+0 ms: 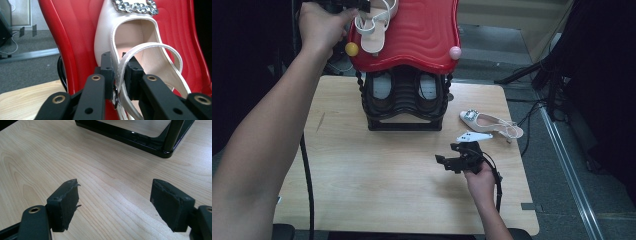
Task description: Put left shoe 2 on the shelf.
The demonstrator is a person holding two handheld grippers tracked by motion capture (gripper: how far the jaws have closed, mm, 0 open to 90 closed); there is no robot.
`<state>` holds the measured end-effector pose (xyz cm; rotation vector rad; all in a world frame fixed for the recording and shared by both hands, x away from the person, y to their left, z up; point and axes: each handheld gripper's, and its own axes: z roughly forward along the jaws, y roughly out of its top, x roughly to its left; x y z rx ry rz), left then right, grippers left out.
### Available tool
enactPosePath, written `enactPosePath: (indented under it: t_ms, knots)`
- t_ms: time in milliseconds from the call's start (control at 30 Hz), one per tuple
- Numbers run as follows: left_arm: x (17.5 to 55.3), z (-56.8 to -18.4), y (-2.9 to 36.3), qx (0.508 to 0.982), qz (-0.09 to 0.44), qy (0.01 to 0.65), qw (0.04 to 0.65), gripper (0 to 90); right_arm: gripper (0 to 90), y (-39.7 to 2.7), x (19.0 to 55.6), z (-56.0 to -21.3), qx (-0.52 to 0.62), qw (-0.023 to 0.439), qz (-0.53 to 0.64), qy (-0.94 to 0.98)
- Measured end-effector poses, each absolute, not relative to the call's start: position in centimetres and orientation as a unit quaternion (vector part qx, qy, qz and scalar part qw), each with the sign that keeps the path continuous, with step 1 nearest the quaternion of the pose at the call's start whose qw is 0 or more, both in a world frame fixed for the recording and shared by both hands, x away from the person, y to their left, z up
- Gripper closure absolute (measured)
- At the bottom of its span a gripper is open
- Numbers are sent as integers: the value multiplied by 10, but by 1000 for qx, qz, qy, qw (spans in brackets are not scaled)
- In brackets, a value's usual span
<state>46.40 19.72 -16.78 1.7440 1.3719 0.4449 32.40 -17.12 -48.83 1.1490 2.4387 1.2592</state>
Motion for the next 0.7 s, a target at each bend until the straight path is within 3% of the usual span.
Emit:
enactPosePath:
  t_ms: [300, 700]
  knots:
    - [456, -169, 185, 724, 187, 527, 403, 680, 237, -172, 324, -488, 386, 84, 422, 816]
    - [451, -153, 195, 726, 180, 518, 415, 526, 235, -173, 324, -486, 384, 100, 418, 817]
